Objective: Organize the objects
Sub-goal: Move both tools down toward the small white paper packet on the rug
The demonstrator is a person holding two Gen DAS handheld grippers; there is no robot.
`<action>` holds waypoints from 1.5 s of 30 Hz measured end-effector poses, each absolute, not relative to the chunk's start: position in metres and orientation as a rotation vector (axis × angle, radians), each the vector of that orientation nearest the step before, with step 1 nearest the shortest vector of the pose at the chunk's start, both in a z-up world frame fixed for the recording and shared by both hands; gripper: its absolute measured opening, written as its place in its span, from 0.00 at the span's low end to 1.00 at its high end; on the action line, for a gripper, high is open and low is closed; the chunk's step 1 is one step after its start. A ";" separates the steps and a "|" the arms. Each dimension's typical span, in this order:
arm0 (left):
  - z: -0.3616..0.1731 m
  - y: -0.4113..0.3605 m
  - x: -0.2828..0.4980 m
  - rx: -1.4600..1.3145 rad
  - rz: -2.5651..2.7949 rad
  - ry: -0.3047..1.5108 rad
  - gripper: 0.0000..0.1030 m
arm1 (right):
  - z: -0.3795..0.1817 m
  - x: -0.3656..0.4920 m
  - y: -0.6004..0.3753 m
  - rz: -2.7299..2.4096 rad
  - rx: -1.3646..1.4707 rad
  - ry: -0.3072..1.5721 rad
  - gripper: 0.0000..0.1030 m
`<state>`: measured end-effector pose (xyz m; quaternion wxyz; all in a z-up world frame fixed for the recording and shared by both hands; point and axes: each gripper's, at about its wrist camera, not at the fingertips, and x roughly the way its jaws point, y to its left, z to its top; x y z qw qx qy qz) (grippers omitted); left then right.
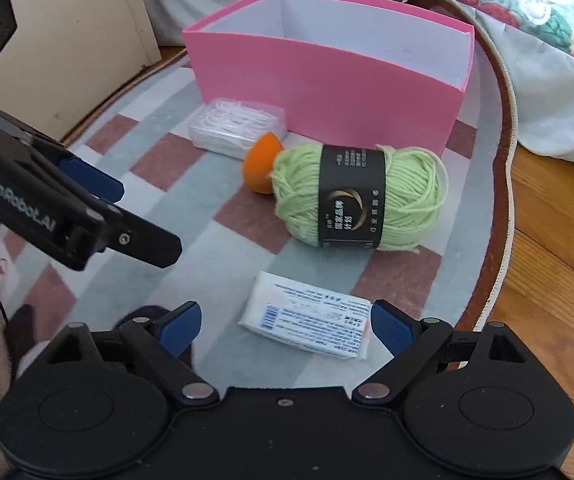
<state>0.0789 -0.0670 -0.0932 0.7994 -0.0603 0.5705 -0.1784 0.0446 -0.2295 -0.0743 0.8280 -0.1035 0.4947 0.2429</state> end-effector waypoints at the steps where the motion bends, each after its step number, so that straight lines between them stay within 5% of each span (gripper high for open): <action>1: -0.097 -0.067 0.079 -0.151 -0.388 1.224 0.96 | -0.077 0.043 -0.230 0.515 -0.215 1.046 0.92; 9: -0.128 -0.067 0.078 -0.320 -0.387 1.235 0.96 | -0.096 0.021 -0.225 0.434 -0.297 0.913 0.92; 22: -0.141 -0.104 0.070 -0.141 -0.452 1.147 0.92 | -0.111 0.021 -0.244 0.449 -0.101 0.935 0.91; 25: -0.140 -0.106 0.070 -0.153 -0.454 1.132 0.83 | -0.114 0.019 -0.244 0.449 -0.096 0.926 0.91; 27: -0.139 -0.109 0.071 -0.151 -0.459 1.122 0.61 | -0.116 0.021 -0.246 0.446 -0.077 0.935 0.89; 35: -0.143 -0.117 0.072 -0.229 -0.562 1.160 0.26 | -0.117 0.016 -0.245 0.451 -0.076 0.915 0.76; 45: -0.147 -0.104 0.076 -0.298 -0.529 1.176 0.24 | -0.114 0.016 -0.233 0.480 -0.096 0.927 0.71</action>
